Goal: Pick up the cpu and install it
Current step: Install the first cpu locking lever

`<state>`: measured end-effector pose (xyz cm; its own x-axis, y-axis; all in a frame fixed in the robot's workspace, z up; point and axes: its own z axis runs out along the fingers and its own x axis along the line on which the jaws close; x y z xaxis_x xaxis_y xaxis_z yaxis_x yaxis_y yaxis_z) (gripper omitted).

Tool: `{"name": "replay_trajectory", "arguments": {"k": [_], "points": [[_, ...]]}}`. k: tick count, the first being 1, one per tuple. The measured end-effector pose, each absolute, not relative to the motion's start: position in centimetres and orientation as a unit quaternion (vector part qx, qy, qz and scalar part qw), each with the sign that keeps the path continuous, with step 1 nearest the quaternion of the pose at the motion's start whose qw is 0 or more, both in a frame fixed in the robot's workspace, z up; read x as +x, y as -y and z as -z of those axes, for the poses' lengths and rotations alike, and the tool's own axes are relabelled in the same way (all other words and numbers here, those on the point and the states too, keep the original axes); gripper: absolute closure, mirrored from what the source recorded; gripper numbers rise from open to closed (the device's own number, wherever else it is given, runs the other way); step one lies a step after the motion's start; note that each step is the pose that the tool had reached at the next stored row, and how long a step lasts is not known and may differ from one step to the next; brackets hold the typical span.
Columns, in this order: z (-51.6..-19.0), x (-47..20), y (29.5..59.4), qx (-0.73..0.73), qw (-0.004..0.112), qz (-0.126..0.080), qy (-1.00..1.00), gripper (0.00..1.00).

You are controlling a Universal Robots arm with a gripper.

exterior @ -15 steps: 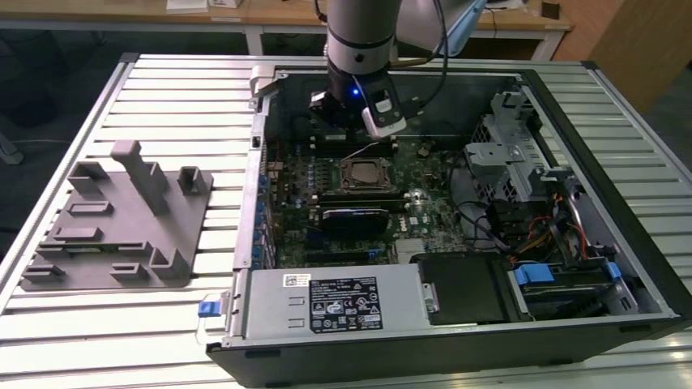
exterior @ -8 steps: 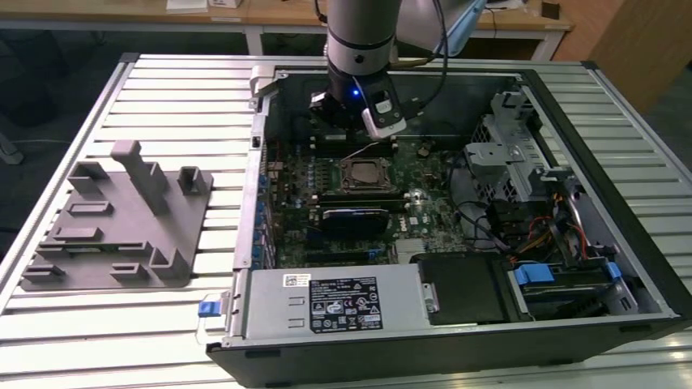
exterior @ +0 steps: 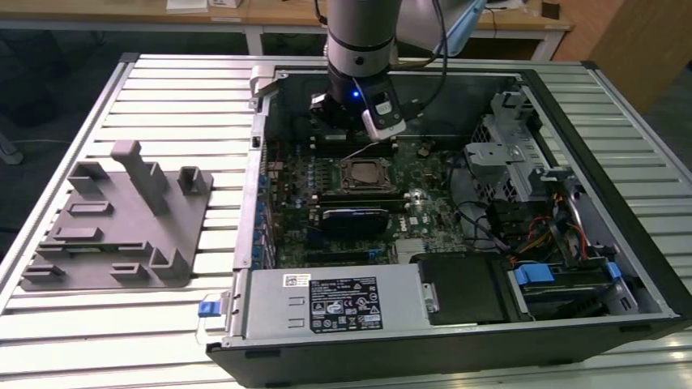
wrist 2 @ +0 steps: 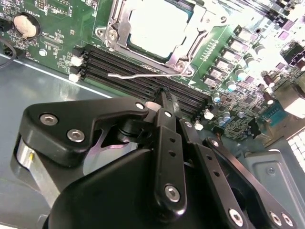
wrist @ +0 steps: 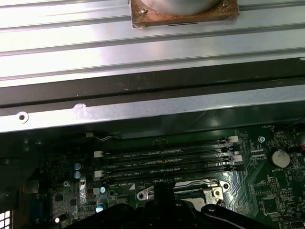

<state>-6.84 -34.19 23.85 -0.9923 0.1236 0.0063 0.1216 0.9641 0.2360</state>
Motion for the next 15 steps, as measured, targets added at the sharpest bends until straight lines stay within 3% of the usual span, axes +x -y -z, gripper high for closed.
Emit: {"name": "replay_trajectory", "arguments": {"k": [15], "points": [[-23.33, -6.84, 34.19, 0.062, 0.005, -0.116, -0.991, 0.89]]}}
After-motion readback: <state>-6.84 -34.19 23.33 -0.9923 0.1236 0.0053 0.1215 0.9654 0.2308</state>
